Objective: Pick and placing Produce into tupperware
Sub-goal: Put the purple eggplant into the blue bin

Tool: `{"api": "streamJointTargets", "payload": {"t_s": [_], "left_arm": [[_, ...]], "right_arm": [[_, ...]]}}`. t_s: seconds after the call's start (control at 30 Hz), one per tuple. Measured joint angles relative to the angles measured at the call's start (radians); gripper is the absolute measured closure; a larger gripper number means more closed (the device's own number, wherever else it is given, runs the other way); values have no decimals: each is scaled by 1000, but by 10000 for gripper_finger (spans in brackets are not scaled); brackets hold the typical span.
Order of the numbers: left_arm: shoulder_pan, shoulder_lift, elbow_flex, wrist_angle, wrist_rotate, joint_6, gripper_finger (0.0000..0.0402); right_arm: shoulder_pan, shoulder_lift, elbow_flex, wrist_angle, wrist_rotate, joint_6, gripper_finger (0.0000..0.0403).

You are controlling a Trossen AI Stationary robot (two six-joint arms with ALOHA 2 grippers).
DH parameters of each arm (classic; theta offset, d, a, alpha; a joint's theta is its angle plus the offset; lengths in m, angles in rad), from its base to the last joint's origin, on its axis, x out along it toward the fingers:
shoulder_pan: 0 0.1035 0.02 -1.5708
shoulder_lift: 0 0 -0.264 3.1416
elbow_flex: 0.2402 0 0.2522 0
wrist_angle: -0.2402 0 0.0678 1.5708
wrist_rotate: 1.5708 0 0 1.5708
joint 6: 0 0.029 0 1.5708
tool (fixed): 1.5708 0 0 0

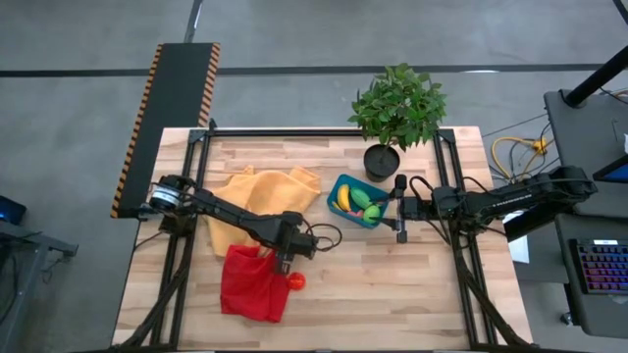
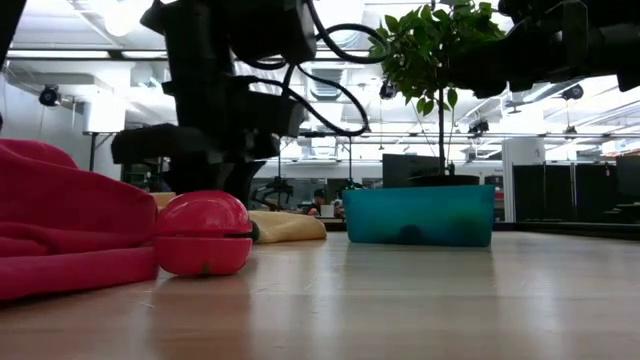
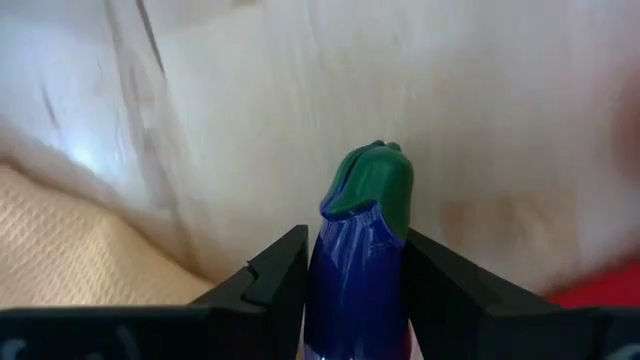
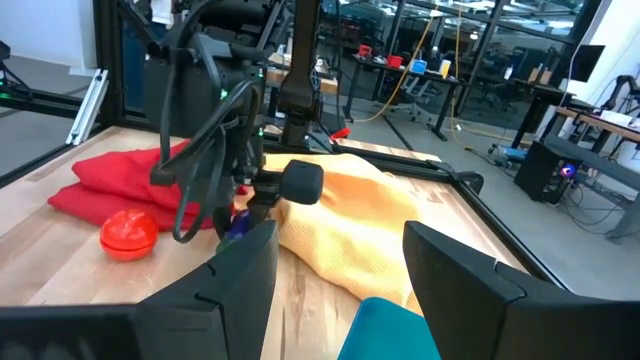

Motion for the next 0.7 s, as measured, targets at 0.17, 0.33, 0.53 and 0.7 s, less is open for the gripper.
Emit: {"api": "streamJointTargets", "payload": {"t_s": [0.17, 0.33, 0.53, 0.7], "left_arm": [[12, 0, 15, -11, -17, 14, 270], [29, 0, 36, -2, -61, 87, 270], [76, -2, 82, 7, -99, 162, 270], [101, -2, 131, 57, -109, 260, 270]], "right_arm": [[0, 0, 0, 0, 0, 0, 193], [0, 0, 0, 0, 0, 36, 193], [0, -1, 0, 0, 7, 20, 193], [0, -14, 0, -2, 176, 23, 193]]}}
